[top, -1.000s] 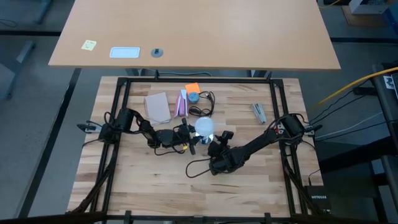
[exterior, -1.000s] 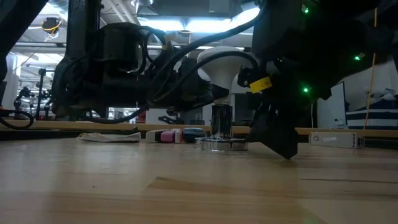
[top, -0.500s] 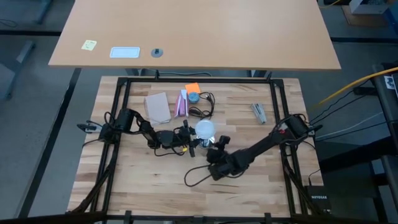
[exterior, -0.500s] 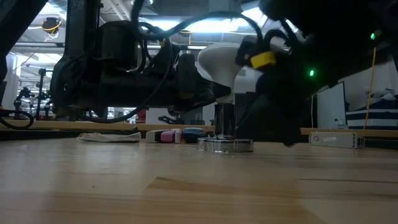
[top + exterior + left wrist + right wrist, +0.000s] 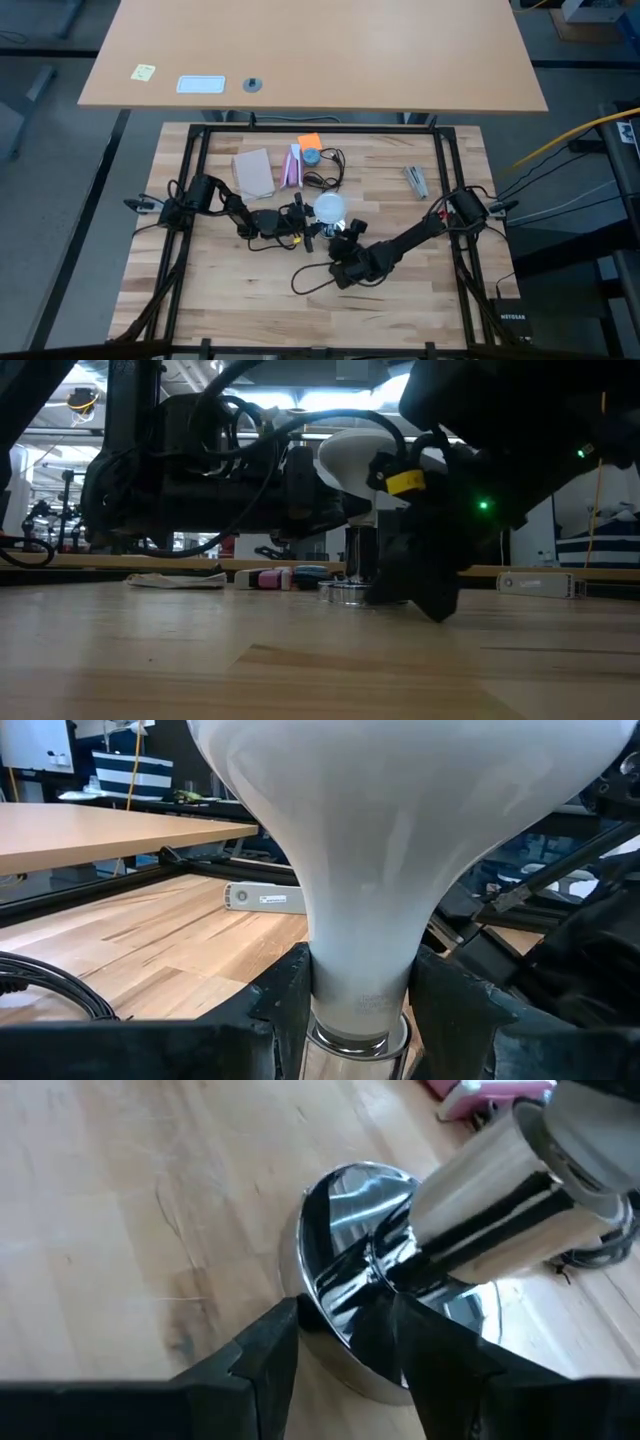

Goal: Screw lightbulb
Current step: Insert the lightbulb into the lamp

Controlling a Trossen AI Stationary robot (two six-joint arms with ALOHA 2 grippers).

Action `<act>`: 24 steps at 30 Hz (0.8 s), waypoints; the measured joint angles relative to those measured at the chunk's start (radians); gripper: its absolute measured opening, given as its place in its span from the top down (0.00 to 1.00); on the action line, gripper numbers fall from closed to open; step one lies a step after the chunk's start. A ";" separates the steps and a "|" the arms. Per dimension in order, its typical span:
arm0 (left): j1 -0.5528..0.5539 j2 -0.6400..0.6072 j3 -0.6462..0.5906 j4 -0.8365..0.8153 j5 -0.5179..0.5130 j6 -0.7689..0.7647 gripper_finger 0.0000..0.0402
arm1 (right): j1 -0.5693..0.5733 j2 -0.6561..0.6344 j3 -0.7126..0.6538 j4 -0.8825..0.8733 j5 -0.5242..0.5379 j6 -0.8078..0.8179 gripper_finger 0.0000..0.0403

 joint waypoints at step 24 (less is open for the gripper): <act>0.001 0.000 0.000 -0.008 0.002 0.006 0.64 | 0.016 -0.032 -0.004 -0.415 0.048 0.324 0.59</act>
